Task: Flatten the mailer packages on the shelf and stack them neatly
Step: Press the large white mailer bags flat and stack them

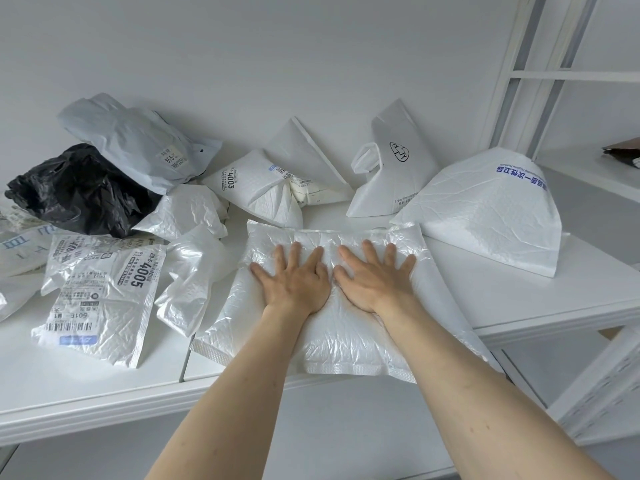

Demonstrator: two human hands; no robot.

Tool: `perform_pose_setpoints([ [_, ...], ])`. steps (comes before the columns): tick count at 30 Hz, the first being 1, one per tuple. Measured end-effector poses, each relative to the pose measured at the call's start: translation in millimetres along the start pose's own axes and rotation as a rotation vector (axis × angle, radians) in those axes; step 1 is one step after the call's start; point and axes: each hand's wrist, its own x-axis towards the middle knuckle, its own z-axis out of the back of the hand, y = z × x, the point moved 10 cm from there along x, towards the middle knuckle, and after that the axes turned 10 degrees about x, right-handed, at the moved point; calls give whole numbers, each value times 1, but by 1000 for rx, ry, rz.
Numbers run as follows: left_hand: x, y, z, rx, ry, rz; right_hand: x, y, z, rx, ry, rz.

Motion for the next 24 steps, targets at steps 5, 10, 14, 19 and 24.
perform_pose_setpoints([
  [5, -1, 0, -1, 3, 5, 2, -1, 0, -1, 0, 14, -1],
  [10, 0, 1, -1, 6, 10, 2, -1, 0, -2, -5, 25, -1],
  [14, -1, 0, -2, 11, 22, 1, -1, 0, -3, -4, 33, -3],
  [19, -1, 0, -3, 11, 26, -1, -1, 1, -3, -12, 41, -3],
  [24, -2, 1, -3, 23, 27, -1, -1, 1, -4, -17, 42, -10],
])
